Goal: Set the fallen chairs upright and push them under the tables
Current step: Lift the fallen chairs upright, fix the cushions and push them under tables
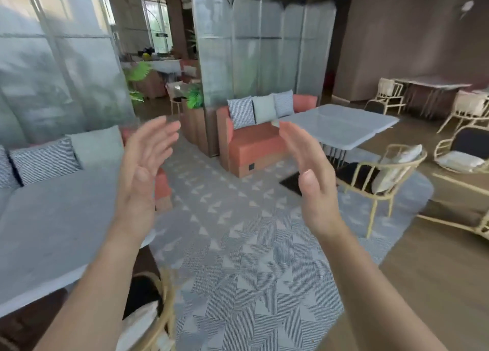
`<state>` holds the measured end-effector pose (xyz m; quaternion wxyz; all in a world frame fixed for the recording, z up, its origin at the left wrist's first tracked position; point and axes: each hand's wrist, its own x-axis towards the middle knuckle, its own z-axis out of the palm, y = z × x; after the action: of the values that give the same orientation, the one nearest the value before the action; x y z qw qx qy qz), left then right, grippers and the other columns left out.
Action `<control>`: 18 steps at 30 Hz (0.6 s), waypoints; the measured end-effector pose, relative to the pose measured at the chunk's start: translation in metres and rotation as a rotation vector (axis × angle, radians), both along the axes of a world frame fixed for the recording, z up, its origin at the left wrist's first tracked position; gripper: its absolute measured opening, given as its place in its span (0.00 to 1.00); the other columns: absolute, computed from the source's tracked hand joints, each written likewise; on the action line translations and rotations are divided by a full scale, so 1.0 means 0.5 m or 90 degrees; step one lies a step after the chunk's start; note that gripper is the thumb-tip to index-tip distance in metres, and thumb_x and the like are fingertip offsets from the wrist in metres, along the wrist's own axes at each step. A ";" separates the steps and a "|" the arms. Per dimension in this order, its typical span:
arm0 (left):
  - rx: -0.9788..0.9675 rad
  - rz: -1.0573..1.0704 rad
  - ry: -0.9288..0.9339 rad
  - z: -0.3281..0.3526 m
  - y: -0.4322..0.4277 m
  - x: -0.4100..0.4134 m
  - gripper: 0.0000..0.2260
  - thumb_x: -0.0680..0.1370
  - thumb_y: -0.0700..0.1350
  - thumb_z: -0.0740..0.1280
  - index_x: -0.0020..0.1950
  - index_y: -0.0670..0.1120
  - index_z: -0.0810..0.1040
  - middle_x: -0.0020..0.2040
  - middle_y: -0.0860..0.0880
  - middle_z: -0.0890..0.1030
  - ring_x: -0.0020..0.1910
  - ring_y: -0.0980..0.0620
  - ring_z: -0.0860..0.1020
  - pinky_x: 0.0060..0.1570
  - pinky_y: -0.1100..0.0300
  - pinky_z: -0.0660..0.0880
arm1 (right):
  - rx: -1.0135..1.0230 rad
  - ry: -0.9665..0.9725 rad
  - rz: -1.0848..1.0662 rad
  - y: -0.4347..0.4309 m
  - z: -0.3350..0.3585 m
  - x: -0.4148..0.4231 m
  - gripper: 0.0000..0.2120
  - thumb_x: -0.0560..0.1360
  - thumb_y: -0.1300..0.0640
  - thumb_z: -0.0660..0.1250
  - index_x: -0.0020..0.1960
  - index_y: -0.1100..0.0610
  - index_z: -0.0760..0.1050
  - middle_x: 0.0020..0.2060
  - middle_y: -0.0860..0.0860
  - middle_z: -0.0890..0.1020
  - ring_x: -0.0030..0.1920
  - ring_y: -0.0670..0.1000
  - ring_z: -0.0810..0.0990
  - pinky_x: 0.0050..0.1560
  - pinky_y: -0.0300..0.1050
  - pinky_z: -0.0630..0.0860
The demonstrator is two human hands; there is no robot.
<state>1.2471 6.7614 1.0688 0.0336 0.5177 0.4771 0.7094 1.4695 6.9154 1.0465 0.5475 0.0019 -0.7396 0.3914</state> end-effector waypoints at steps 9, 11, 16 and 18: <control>0.057 -0.152 0.045 0.005 0.462 0.303 0.29 0.77 0.75 0.61 0.72 0.62 0.75 0.73 0.50 0.79 0.75 0.44 0.74 0.73 0.49 0.69 | 0.017 -0.008 -0.125 0.367 0.020 0.360 0.45 0.82 0.30 0.58 0.79 0.68 0.63 0.79 0.61 0.70 0.80 0.60 0.67 0.79 0.67 0.64; 0.056 -0.189 0.049 0.008 0.557 0.370 0.33 0.74 0.78 0.61 0.73 0.61 0.74 0.73 0.49 0.78 0.75 0.43 0.74 0.73 0.48 0.69 | 0.017 -0.012 -0.156 0.447 0.027 0.431 0.45 0.81 0.30 0.58 0.79 0.68 0.63 0.78 0.61 0.70 0.80 0.61 0.67 0.79 0.68 0.64; 0.039 -0.269 0.075 -0.009 0.803 0.492 0.34 0.75 0.78 0.60 0.74 0.60 0.73 0.74 0.49 0.77 0.76 0.43 0.73 0.75 0.47 0.68 | -0.002 0.020 -0.226 0.637 0.014 0.563 0.43 0.80 0.29 0.58 0.79 0.63 0.62 0.77 0.64 0.70 0.78 0.63 0.70 0.78 0.66 0.65; 0.037 -0.305 0.075 -0.032 0.906 0.529 0.35 0.76 0.77 0.60 0.75 0.58 0.72 0.75 0.48 0.76 0.77 0.42 0.72 0.75 0.45 0.67 | -0.012 0.022 -0.252 0.721 -0.005 0.604 0.42 0.80 0.29 0.58 0.78 0.62 0.61 0.76 0.65 0.70 0.78 0.63 0.70 0.78 0.65 0.66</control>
<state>1.5114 7.2143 1.0530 0.1580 0.6573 0.3212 0.6631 1.7717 7.2757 1.0441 0.6265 -0.1420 -0.7124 0.2825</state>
